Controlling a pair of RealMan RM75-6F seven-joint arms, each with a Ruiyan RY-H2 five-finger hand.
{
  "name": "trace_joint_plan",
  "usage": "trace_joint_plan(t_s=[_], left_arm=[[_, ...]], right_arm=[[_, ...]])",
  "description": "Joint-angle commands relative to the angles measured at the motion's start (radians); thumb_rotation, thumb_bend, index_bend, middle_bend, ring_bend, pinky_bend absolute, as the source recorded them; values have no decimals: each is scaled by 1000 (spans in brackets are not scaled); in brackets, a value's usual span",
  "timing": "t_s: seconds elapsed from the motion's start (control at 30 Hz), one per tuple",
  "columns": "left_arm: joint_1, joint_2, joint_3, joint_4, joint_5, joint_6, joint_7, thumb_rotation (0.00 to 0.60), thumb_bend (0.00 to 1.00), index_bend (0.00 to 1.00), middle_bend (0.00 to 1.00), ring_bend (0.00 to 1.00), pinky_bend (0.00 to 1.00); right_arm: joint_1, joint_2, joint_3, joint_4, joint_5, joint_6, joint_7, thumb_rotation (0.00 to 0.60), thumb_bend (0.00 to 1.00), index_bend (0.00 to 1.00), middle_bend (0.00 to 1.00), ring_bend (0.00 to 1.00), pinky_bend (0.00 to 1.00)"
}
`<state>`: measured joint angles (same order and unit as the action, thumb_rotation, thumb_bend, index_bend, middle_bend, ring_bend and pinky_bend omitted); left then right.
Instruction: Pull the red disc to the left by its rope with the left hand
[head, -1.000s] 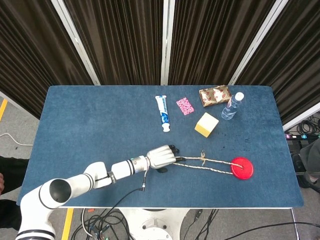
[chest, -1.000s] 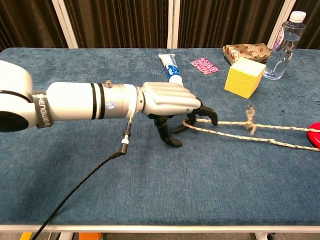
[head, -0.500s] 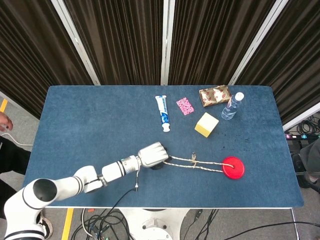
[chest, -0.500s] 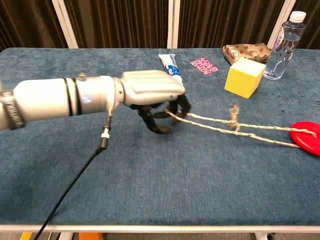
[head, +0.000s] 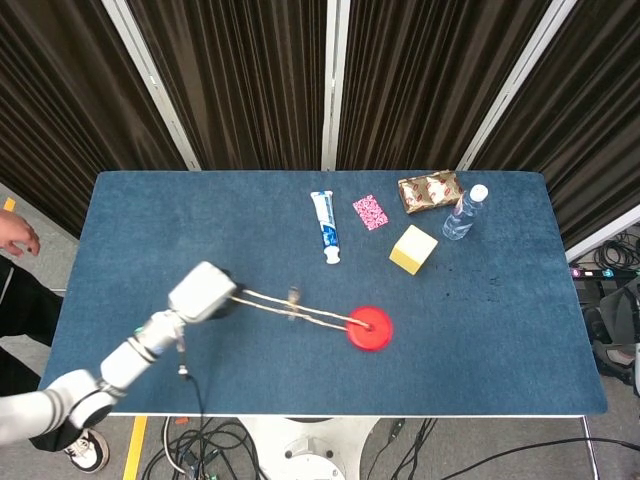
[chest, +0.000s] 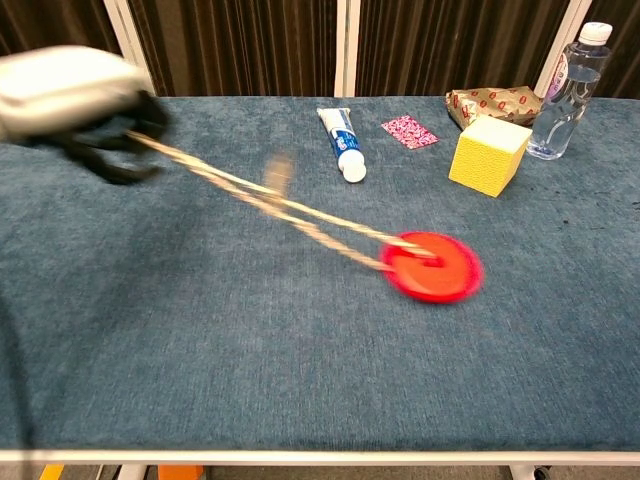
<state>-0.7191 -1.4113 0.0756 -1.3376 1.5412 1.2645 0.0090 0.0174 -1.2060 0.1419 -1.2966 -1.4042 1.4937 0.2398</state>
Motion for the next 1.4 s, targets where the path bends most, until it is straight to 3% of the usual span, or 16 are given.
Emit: trace_joint_plan(t_s=[0.03, 0.27, 0.43, 0.77, 0.93, 0.97, 1.0, 1.07, 1.1, 1.13, 1.4], left_arm=[[133, 116, 13, -33, -108, 89, 26, 600, 349, 755, 938, 721, 830], [266, 174, -62, 83, -288, 123, 5, 600, 347, 755, 938, 721, 830], [306, 175, -107, 130, -321, 135, -11, 600, 347, 755, 937, 721, 830], [271, 128, -131, 83, -144, 175, -52, 600, 347, 756, 937, 721, 830], [224, 101, -119, 38, -44, 141, -104, 600, 344, 745, 923, 701, 817], [211, 107, -97, 26, -36, 83, -106, 600, 326, 698, 871, 643, 778], [196, 127, -73, 8, -40, 9, -98, 600, 279, 558, 711, 501, 676], [154, 208, -31, -84, -86, -181, -70, 600, 168, 226, 263, 160, 386], [144, 227, -31, -111, -108, -220, -48, 600, 125, 116, 83, 46, 266], [140, 235, -33, -126, -125, -240, -22, 600, 94, 90, 13, 3, 214], [168, 296, -43, -203, -182, -230, 115, 600, 41, 69, 0, 0, 141]], right_arm=[[6, -2, -2, -11, -6, -2, -14, 600, 233, 0, 0, 0, 0], [25, -12, -11, -40, -25, -15, -59, 600, 236, 0, 0, 0, 0], [33, -15, -13, -53, -25, -24, -79, 600, 235, 0, 0, 0, 0], [38, -18, -16, -52, -17, -36, -81, 600, 236, 0, 0, 0, 0], [39, -21, -16, -47, -13, -37, -75, 600, 236, 0, 0, 0, 0], [40, -22, -17, -46, -13, -39, -73, 600, 236, 0, 0, 0, 0], [40, -22, -17, -44, -13, -39, -72, 600, 236, 0, 0, 0, 0], [42, -23, -17, -42, -13, -41, -68, 600, 235, 0, 0, 0, 0], [42, -23, -16, -41, -12, -41, -66, 600, 236, 0, 0, 0, 0], [42, -23, -16, -39, -11, -42, -64, 600, 236, 0, 0, 0, 0], [46, -33, -17, -21, -5, -52, -55, 600, 236, 0, 0, 0, 0]])
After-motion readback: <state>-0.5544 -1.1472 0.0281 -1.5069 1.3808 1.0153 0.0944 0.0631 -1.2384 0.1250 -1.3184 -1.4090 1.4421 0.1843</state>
